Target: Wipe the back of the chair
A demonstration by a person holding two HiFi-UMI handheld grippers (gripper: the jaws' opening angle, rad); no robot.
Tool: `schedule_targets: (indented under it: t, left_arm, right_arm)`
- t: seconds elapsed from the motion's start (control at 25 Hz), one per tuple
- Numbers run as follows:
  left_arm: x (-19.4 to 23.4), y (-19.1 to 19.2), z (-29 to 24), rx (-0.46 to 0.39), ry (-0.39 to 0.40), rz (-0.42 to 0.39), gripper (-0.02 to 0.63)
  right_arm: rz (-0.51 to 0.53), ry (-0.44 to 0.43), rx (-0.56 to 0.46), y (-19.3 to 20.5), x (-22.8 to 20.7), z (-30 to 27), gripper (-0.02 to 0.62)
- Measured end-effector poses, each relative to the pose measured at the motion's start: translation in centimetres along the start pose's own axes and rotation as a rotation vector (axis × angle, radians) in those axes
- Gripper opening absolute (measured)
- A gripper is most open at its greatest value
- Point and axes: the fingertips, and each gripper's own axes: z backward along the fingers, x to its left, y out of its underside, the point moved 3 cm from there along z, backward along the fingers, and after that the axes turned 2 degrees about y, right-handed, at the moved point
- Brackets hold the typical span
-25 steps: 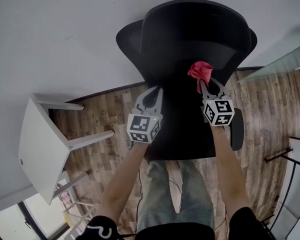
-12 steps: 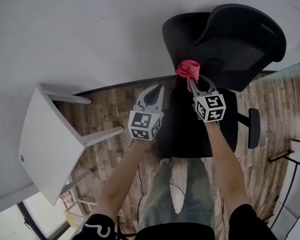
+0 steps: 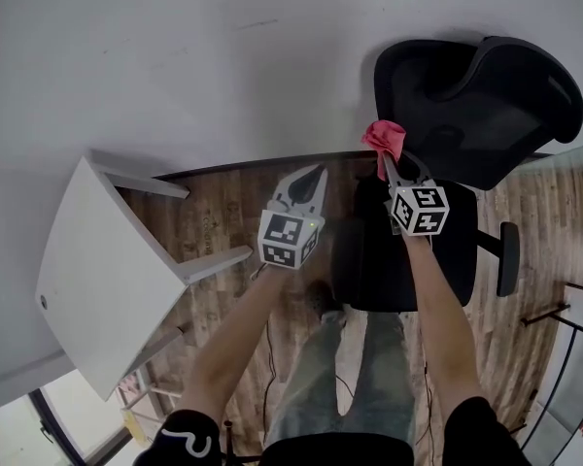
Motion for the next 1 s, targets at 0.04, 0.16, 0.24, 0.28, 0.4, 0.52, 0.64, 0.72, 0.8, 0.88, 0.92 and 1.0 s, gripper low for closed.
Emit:
schedule_targets:
  t: [0.04, 0.16, 0.24, 0.28, 0.4, 0.52, 0.64, 0.72, 0.8, 0.88, 0.92, 1.0]
  left_arm:
    - [0.3, 0.0, 0.1, 0.001, 0.002, 0.0, 0.025]
    - [1.0, 0.2, 0.1, 0.007, 0.007, 0.003, 0.025]
    - [1.1, 0.2, -0.1, 0.011, 0.009, 0.004, 0.025]
    - [1.1, 0.2, -0.1, 0.012, 0.009, 0.007, 0.025]
    - [0.9, 0.4, -0.1, 0.015, 0.01, 0.024, 0.025]
    - [0.4, 0.9, 0.0, 0.028, 0.016, 0.019, 0.025]
    - [-0.3, 1.3, -0.2, 0.048, 0.02, 0.005, 0.025]
    - [-1.0, 1.4, -0.6, 0.053, 0.016, 0.017, 0.025]
    - [-2.0, 1.2, -1.4, 0.052, 0.02, 0.024, 0.025]
    - [-3.2, 0.8, -2.3, 0.051, 0.033, 0.021, 0.025]
    - [-3.9, 0.7, -2.8, 0.05, 0.039, 0.017, 0.025]
    - [-5.3, 0.4, -3.7, 0.05, 0.049, 0.013, 0.025]
  right_arm:
    - [0.001, 0.001, 0.005, 0.1, 0.2, -0.2, 0.066]
    - [0.007, -0.004, 0.021, 0.5, 0.6, -0.6, 0.064]
    - [0.011, -0.002, 0.031, 0.9, 0.5, -0.9, 0.064]
    - [0.012, 0.001, 0.036, 1.1, 0.4, -1.0, 0.064]
    - [0.013, 0.009, 0.045, 1.3, -0.2, -1.2, 0.064]
    - [0.002, 0.013, 0.052, 1.3, -1.0, -1.1, 0.064]
    - [-0.015, 0.016, 0.066, 1.4, -2.1, -0.5, 0.064]
    - [-0.013, 0.027, 0.075, 1.4, -3.2, 0.0, 0.064]
    - [-0.005, 0.041, 0.077, 1.4, -4.3, 0.7, 0.064]
    - [0.001, 0.053, 0.072, 1.2, -5.7, 1.5, 0.064]
    - [0.003, 0.059, 0.07, 1.1, -6.4, 1.9, 0.066]
    - [0.001, 0.07, 0.067, 1.0, -8.0, 2.7, 0.064]
